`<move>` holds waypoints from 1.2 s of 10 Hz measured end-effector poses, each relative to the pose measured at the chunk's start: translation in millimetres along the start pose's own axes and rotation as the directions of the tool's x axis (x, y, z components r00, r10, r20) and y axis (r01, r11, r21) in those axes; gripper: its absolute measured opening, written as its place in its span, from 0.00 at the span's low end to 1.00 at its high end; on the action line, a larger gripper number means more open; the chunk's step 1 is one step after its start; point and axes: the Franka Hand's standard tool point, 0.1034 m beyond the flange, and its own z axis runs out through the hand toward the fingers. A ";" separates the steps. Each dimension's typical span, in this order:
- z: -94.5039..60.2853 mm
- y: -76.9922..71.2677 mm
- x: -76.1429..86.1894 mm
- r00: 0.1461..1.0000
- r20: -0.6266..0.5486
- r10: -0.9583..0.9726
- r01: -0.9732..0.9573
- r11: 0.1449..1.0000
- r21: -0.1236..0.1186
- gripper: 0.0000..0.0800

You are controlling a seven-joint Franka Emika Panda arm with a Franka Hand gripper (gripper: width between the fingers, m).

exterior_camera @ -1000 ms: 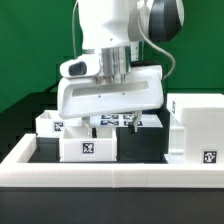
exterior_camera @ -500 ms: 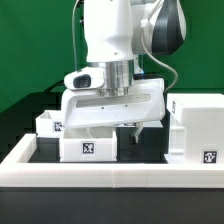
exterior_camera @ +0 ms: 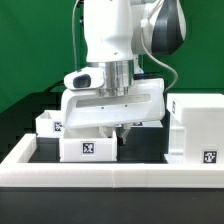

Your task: Assemble drawer

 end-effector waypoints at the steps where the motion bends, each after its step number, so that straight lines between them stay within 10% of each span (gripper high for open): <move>1: -0.2 0.1 0.3 1.000 -0.001 0.000 0.000 1.000 0.000 0.05; 7: -18.6 -13.1 7.7 0.988 0.042 -0.147 0.147 0.989 0.017 0.05; 9: -26.2 -10.5 10.9 0.950 0.116 -0.289 0.277 0.955 0.109 0.05; 12: -27.7 -7.1 14.5 0.927 0.104 -0.362 0.350 0.930 0.116 0.05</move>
Offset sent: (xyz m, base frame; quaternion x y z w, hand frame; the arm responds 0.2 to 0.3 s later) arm 0.0000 0.0000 0.0000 0.0000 0.0000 0.0000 1.0000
